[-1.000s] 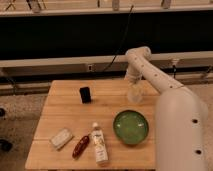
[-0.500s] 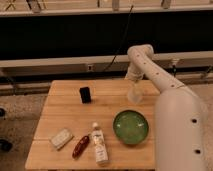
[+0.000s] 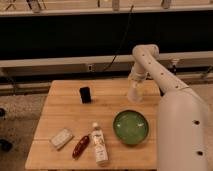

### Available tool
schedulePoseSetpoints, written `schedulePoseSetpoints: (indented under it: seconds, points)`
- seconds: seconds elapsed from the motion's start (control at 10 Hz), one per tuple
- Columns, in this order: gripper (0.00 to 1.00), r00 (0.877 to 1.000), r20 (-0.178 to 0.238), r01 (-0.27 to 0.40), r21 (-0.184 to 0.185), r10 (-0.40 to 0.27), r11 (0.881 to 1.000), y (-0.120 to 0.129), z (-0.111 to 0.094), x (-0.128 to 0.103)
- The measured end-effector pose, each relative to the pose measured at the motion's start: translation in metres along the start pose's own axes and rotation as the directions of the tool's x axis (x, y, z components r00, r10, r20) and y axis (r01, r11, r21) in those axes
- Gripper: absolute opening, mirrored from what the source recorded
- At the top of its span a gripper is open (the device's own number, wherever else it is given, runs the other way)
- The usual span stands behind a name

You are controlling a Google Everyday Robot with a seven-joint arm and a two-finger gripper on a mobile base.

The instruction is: Place the ceramic cup over the eraser

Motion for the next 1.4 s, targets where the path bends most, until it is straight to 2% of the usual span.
schedulePoseSetpoints:
  seconds: [0.2, 0.5, 0.9, 1.1, 1.4]
  points:
    - [0.79, 1.0, 0.007, -0.007, -0.001, 0.007, 1.0, -0.002, 0.004, 0.006]
    - [0.52, 1.0, 0.009, -0.006, -0.003, 0.006, 1.0, -0.005, 0.008, 0.007]
    - [0.08, 1.0, 0.003, -0.012, 0.017, 0.012, 1.0, -0.006, 0.009, 0.016]
    - [0.0, 1.0, 0.0, 0.002, 0.025, -0.002, 1.0, -0.004, 0.004, 0.014]
    - [0.0, 0.998, 0.012, 0.065, 0.057, -0.066, 0.996, -0.011, -0.036, -0.018]
